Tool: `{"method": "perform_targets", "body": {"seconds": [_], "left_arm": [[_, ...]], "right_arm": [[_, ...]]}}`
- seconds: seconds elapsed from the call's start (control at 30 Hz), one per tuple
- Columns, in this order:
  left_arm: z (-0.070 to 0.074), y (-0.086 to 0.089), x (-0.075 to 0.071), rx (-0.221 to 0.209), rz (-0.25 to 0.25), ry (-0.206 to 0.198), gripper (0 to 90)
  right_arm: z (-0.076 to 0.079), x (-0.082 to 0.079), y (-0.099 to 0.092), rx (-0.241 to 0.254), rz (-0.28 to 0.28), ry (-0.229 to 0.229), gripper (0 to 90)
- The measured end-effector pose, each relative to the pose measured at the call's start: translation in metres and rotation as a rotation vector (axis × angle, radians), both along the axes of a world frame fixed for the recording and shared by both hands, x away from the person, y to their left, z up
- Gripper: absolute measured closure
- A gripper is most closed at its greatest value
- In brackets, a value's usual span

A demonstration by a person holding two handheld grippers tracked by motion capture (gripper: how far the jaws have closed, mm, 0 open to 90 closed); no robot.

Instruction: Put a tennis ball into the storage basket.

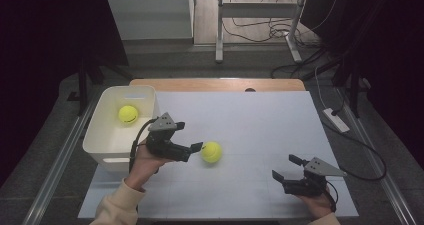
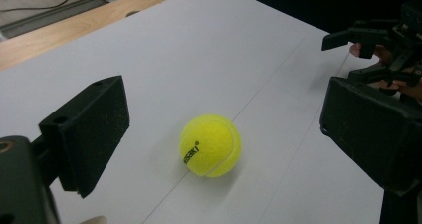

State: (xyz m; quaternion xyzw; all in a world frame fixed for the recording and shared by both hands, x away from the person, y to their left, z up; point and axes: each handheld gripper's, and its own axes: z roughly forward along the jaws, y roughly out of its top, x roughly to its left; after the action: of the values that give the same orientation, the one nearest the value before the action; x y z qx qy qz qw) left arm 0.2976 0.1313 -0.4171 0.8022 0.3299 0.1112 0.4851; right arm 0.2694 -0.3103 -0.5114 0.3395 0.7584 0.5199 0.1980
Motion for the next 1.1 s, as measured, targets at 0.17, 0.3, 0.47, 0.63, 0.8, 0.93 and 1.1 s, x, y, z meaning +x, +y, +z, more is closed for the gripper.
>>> {"method": "perform_targets", "body": {"seconds": [0.17, 0.3, 0.47, 0.63, 0.8, 0.93, 1.1], "left_arm": [[-0.007, -0.006, 0.002, 0.01, -0.008, 0.011, 5.9], [-0.013, -0.011, 0.005, 0.024, -0.017, 0.024, 5.7], [-0.018, -0.017, 0.007, 0.05, -0.019, 0.034, 5.3], [-0.019, -0.02, 0.008, 0.061, -0.018, 0.039, 5.2], [-0.022, -0.022, 0.01, 0.066, -0.02, 0.046, 4.9], [-0.025, -0.024, 0.014, 0.075, -0.021, 0.057, 4.8], [-0.029, -0.027, 0.018, 0.089, -0.025, 0.07, 4.4]], "right_arm": [[0.0, 0.001, -0.001, -0.004, 0.005, -0.004, 11.1], [-0.001, 0.002, 0.0, -0.006, 0.012, -0.006, 11.1], [0.0, 0.001, 0.0, -0.008, 0.017, -0.007, 11.1], [0.001, 0.0, 0.001, -0.009, 0.024, -0.01, 11.1], [0.001, 0.0, 0.001, -0.01, 0.023, -0.013, 11.1], [0.001, 0.002, 0.002, -0.01, 0.022, -0.013, 11.1], [0.0, 0.002, 0.003, -0.01, 0.025, -0.012, 11.1]]}}
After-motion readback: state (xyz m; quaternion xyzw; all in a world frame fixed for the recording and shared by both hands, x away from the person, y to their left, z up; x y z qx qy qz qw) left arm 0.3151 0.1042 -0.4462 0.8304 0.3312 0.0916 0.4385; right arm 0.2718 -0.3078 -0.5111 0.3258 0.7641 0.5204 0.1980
